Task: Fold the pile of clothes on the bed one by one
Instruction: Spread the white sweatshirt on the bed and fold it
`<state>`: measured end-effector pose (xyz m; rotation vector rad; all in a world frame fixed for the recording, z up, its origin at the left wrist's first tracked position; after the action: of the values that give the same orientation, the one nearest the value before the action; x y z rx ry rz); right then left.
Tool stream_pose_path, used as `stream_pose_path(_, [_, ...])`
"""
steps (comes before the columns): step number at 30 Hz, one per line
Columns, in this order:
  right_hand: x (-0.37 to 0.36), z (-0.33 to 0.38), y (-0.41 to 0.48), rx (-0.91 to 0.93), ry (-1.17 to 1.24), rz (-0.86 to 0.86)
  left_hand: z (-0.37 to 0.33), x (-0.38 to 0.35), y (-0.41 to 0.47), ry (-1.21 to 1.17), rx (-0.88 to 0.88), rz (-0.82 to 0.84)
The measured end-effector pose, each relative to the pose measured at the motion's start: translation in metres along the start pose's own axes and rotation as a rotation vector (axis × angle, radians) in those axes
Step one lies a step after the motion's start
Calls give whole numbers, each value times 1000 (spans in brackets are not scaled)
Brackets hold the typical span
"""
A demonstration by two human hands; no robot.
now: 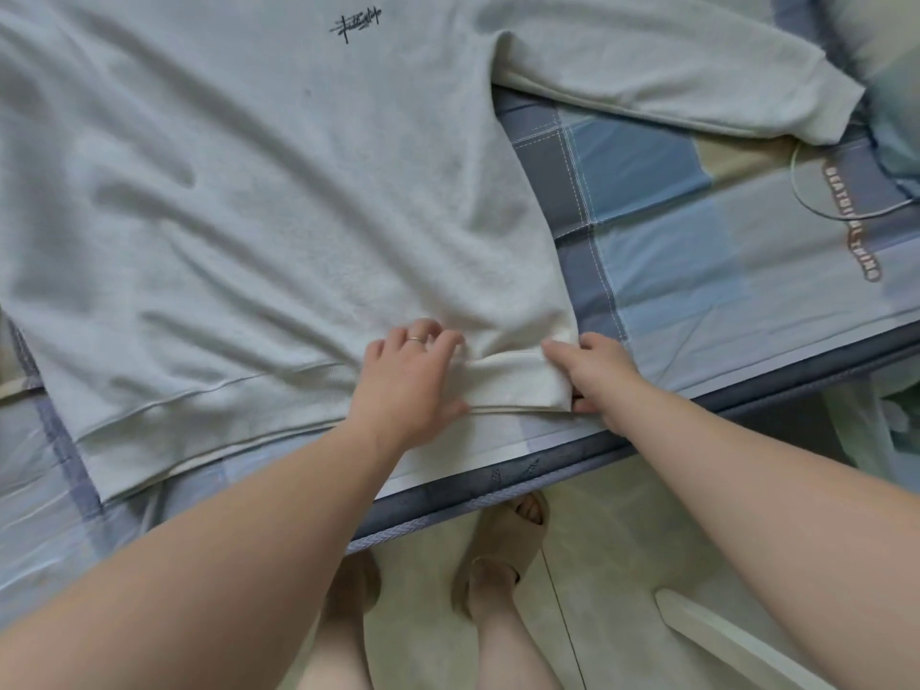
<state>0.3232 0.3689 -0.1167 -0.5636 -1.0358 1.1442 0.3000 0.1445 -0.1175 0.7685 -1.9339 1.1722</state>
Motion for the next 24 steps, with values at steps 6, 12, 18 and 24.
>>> stream_pose_path(6, [4,-25,-2,-56,145,-93,37,-8,-24,212,130,-130])
stream_pose_path(12, [-31,-41,-31,-159,456,-18,61,-3,-55,191,256,-183])
stream_pose_path(18, [-33,-42,-46,-287,482,-96,94,3,-95,120,385,-101])
stream_pose_path(24, [-106,-33,-75,-328,652,195,143,4,-124,173,420,-35])
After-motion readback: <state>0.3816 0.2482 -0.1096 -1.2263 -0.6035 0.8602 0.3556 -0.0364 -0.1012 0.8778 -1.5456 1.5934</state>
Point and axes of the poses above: each hand's wrist, its own y-axis towards the middle knuckle, its own x-axis out of the back of the hand, z = x × y, the point moved 2 cm from there along y, towards the middle knuckle, and after that the axes turned 3 degrees about x, right-handed, at the moved point
